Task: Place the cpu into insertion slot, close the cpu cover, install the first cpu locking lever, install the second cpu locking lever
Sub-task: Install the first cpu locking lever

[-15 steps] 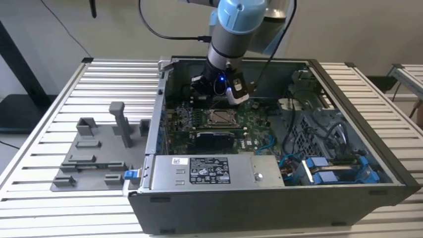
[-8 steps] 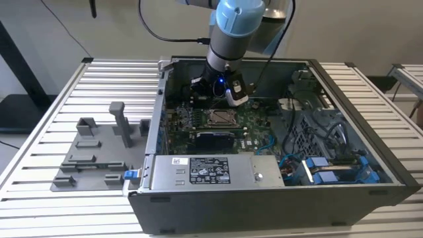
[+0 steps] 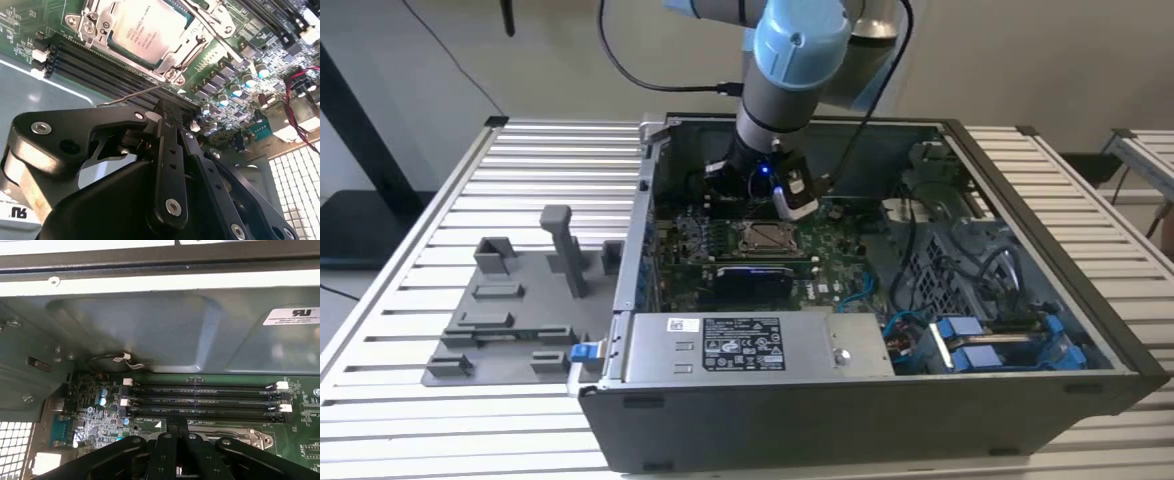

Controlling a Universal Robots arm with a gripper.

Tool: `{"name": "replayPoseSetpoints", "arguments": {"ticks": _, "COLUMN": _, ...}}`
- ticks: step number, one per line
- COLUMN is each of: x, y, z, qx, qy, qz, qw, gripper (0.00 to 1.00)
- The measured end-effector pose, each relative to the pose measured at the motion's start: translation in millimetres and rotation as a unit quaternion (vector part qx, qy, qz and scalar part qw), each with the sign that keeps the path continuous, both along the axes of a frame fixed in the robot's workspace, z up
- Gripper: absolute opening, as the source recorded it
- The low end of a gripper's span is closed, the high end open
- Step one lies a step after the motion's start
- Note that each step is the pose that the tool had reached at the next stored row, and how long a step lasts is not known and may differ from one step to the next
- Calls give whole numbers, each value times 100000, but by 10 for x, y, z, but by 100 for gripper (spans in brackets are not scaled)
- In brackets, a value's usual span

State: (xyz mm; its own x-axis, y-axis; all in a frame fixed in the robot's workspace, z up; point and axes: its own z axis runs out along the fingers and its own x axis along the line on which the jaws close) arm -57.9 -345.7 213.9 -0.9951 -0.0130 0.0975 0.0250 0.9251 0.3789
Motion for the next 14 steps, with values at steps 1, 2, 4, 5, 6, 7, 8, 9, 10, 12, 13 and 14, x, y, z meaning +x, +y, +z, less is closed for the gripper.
{"name": "replayPoseSetpoints", "arguments": {"ticks": 1, "x": -1, "y": 2, "z": -14, "qx": 68, "qy": -15, "qz": -1, "qw": 100000, "gripper": 11}}
{"name": "replayPoseSetpoints", "arguments": {"ticks": 2, "x": -2, "y": 8, "z": -27, "qx": 120, "qy": -27, "qz": -1, "qw": 100000, "gripper": 11}}
{"name": "replayPoseSetpoints", "arguments": {"ticks": 4, "x": -2, "y": 23, "z": -47, "qx": 138, "qy": -38, "qz": -2, "qw": 100000, "gripper": 11}}
{"name": "replayPoseSetpoints", "arguments": {"ticks": 5, "x": -3, "y": 29, "z": -53, "qx": 136, "qy": -36, "qz": 0, "qw": 100000, "gripper": 11}}
{"name": "replayPoseSetpoints", "arguments": {"ticks": 6, "x": -2, "y": 33, "z": -57, "qx": 142, "qy": -39, "qz": 0, "qw": 100000, "gripper": 11}}
{"name": "replayPoseSetpoints", "arguments": {"ticks": 7, "x": -2, "y": 34, "z": -61, "qx": 143, "qy": -39, "qz": 7, "qw": 100000, "gripper": 11}}
{"name": "replayPoseSetpoints", "arguments": {"ticks": 8, "x": -2, "y": 34, "z": -64, "qx": 141, "qy": -38, "qz": 11, "qw": 100000, "gripper": 11}}
{"name": "replayPoseSetpoints", "arguments": {"ticks": 9, "x": -3, "y": 34, "z": -66, "qx": 135, "qy": -35, "qz": 8, "qw": 100000, "gripper": 11}}
{"name": "replayPoseSetpoints", "arguments": {"ticks": 10, "x": -3, "y": 34, "z": -71, "qx": 133, "qy": -36, "qz": 4, "qw": 100000, "gripper": 11}}
{"name": "replayPoseSetpoints", "arguments": {"ticks": 12, "x": -3, "y": 34, "z": -81, "qx": 123, "qy": -36, "qz": 3, "qw": 100000, "gripper": 11}}
{"name": "replayPoseSetpoints", "arguments": {"ticks": 13, "x": -2, "y": 34, "z": -87, "qx": 123, "qy": -40, "qz": 3, "qw": 100000, "gripper": 11}}
{"name": "replayPoseSetpoints", "arguments": {"ticks": 14, "x": -3, "y": 34, "z": -91, "qx": 123, "qy": -40, "qz": 4, "qw": 100000, "gripper": 11}}
